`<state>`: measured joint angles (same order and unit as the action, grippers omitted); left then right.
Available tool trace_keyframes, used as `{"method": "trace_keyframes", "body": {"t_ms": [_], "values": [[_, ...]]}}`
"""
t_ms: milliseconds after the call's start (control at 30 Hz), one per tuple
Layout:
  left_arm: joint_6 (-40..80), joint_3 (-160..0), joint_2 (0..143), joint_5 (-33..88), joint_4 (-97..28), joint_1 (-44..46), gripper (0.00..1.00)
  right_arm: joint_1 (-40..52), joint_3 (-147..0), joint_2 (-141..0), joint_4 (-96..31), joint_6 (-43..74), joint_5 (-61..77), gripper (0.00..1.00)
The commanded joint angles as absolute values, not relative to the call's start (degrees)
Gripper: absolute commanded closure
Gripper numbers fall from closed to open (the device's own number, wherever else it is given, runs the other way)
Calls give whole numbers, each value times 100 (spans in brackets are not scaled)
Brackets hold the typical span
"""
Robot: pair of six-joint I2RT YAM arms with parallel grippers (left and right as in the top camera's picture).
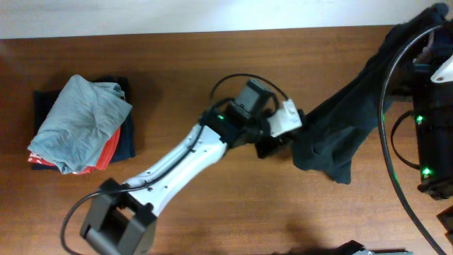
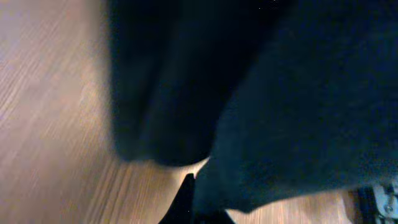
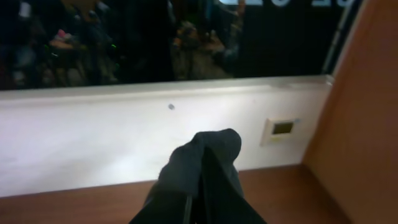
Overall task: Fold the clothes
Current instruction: 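Grasp the hanging garment edge with the left gripper and pull it left, then stretch the black T-shirt between grippers and lay it flat on the table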
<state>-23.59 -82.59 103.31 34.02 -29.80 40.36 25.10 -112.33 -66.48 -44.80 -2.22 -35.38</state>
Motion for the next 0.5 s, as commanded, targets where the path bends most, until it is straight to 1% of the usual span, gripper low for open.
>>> {"method": "trace_keyframes", "body": {"t_ms": [0, 133, 233, 367, 467], "values": [[-1894, -8418, 9638, 3398, -3059, 3400, 100, 2471, -11358, -6604, -4499, -252, -4084, 96], [-1756, -8464, 9041, 3393, -3162, 2687, 99, 2471, -11358, -6650, -4580, -252, -4235, 96], [-1756, -8503, 8552, 3000, -3299, 2246, 100, 2471, -11358, -6731, -4716, -250, -4504, 96], [-1756, -8724, 7885, 2543, -3559, 1787, 99, 2471, -11358, -6888, -5065, 40, -4722, 96], [-1758, -8982, 7564, 2206, -3719, 1610, 100, 2467, -11358, -6976, -5365, 287, -4764, 96]]}}
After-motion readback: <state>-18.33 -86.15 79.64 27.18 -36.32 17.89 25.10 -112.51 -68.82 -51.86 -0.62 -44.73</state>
